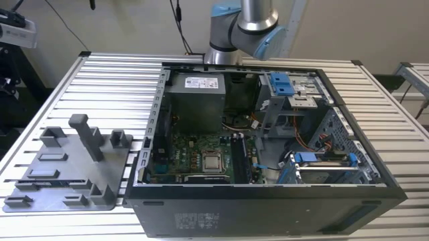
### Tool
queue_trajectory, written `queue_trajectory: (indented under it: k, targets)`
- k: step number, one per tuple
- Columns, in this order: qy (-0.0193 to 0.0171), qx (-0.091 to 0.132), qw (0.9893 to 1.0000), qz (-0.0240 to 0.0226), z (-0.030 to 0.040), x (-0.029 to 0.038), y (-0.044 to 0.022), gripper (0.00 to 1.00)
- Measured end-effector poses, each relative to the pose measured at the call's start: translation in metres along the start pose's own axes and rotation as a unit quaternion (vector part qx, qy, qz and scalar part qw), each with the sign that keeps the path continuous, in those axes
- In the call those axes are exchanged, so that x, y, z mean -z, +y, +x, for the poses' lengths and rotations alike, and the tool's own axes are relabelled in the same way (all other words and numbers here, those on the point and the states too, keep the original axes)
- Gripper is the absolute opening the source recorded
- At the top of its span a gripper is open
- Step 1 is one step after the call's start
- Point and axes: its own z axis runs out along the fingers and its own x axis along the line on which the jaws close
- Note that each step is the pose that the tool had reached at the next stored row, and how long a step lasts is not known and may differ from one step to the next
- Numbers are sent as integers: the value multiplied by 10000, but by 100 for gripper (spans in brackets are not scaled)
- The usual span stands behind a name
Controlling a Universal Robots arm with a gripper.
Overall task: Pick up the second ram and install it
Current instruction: 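Pick up the second ram and move it above second insertion slot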
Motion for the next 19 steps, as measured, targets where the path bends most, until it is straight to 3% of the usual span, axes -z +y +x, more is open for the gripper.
queue_trajectory:
  k: [11,19]
  targets:
    - [0,6,10000,0,0,-3,0,54]
    - [8,5,10000,0,1,-112,-1,54]
